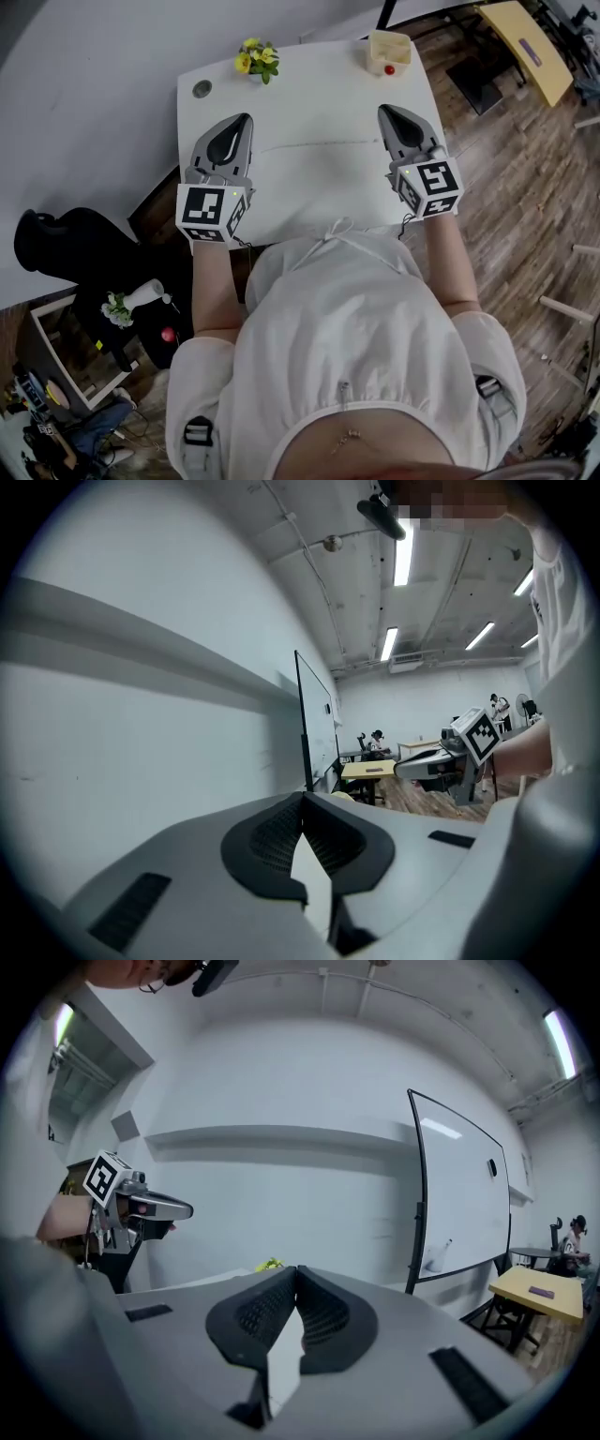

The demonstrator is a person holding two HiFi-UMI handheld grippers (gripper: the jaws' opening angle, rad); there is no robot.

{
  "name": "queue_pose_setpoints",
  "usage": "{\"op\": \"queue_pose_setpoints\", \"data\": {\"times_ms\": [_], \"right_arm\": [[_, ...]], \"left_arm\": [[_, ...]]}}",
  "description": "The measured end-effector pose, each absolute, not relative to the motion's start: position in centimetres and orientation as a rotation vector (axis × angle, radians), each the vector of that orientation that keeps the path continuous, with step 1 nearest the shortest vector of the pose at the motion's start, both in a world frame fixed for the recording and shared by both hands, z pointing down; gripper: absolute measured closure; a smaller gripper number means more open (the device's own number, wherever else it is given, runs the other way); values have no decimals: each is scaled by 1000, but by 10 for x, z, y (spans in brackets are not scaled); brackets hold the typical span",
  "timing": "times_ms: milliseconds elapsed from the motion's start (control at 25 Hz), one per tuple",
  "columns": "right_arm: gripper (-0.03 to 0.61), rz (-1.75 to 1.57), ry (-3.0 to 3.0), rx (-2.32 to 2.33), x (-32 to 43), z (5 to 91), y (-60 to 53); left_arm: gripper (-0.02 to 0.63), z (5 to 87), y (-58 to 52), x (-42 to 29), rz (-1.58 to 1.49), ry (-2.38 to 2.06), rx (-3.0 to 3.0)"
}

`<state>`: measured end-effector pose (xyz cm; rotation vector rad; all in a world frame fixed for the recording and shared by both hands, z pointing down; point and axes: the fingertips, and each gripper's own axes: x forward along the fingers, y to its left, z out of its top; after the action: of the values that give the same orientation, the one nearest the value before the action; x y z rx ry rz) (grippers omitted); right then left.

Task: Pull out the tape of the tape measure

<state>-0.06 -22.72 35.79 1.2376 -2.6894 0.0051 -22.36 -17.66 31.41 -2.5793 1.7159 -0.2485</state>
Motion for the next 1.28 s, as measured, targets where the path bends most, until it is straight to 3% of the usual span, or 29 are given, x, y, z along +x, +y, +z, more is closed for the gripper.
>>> {"op": "queue_pose_setpoints", "data": {"times_ms": [1280], "right_arm": [[577,-13,-2667,1223,3,365,-244]], "left_arm": [[594,332,-190,-206,-351,1686,-2575]]}}
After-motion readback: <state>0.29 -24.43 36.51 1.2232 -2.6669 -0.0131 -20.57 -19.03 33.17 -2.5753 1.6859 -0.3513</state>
